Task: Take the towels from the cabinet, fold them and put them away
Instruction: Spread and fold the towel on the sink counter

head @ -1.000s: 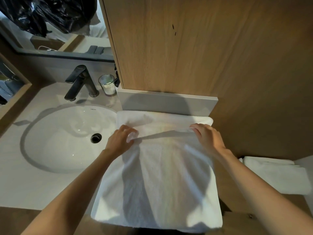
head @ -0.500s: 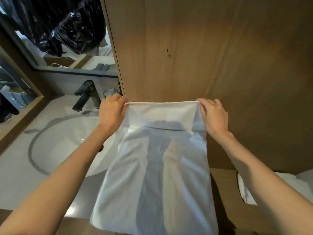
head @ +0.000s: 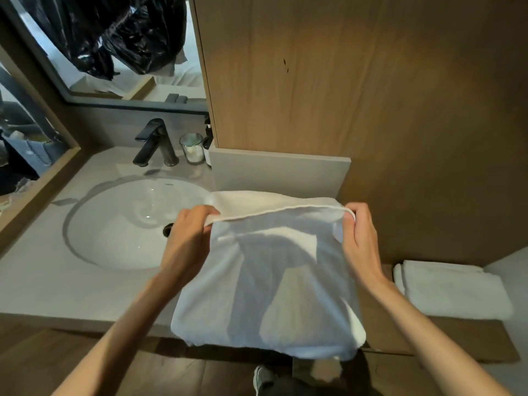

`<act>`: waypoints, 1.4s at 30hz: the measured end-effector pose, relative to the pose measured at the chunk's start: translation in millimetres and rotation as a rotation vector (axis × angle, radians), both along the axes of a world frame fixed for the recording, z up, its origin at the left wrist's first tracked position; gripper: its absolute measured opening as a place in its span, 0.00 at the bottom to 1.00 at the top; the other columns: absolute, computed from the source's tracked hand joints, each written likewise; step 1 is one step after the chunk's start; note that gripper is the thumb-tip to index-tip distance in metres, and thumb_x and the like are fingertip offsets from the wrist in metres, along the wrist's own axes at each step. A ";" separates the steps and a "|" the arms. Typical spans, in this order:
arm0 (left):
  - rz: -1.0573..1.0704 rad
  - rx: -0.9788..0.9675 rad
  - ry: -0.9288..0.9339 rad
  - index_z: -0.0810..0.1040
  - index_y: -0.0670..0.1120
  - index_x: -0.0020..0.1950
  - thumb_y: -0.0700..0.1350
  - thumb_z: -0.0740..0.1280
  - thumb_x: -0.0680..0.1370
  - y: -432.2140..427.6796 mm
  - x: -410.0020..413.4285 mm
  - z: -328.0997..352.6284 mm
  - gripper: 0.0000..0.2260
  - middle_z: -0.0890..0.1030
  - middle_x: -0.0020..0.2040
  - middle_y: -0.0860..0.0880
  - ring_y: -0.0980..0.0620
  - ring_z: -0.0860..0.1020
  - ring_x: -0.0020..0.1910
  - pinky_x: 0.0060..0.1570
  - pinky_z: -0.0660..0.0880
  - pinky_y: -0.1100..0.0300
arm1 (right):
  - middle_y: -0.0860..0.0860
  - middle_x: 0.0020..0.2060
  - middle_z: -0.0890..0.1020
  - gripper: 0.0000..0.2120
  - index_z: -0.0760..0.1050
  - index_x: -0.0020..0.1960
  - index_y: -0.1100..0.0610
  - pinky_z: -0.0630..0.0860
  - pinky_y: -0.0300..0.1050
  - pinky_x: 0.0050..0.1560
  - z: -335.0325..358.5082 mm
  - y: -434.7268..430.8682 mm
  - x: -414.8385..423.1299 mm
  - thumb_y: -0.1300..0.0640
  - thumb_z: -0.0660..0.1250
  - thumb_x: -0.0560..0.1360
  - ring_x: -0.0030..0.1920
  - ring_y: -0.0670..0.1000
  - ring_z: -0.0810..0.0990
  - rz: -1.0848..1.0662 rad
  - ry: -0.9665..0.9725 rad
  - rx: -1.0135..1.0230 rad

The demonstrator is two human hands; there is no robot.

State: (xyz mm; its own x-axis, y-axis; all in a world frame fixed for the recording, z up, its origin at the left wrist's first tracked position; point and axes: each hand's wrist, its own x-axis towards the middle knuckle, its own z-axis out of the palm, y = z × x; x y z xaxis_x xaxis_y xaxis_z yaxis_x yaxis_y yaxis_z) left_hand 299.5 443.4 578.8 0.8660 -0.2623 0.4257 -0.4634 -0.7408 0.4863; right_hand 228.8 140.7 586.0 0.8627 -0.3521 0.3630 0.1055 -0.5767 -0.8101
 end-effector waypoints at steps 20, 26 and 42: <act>-0.306 0.421 0.179 0.78 0.46 0.60 0.45 0.76 0.71 70.0 -102.1 -125.8 0.19 0.79 0.57 0.45 0.46 0.79 0.54 0.55 0.78 0.54 | 0.49 0.72 0.64 0.20 0.65 0.71 0.48 0.72 0.46 0.62 -106.5 30.0 -141.7 0.61 0.58 0.81 0.68 0.55 0.67 0.263 0.681 -0.664; -0.344 0.372 0.155 0.78 0.46 0.60 0.46 0.73 0.74 60.3 -69.8 -116.7 0.15 0.79 0.57 0.47 0.48 0.78 0.54 0.51 0.77 0.57 | 0.49 0.74 0.63 0.22 0.64 0.72 0.49 0.66 0.48 0.68 -93.0 18.7 -102.0 0.64 0.55 0.80 0.72 0.55 0.64 0.267 0.755 -0.620; -0.105 0.359 0.290 0.79 0.46 0.56 0.34 0.62 0.77 26.9 19.5 -102.7 0.12 0.79 0.53 0.48 0.45 0.76 0.52 0.41 0.71 0.55 | 0.51 0.46 0.81 0.14 0.79 0.46 0.55 0.75 0.50 0.41 -77.8 -30.7 -16.9 0.72 0.62 0.72 0.46 0.54 0.76 0.066 0.426 -0.531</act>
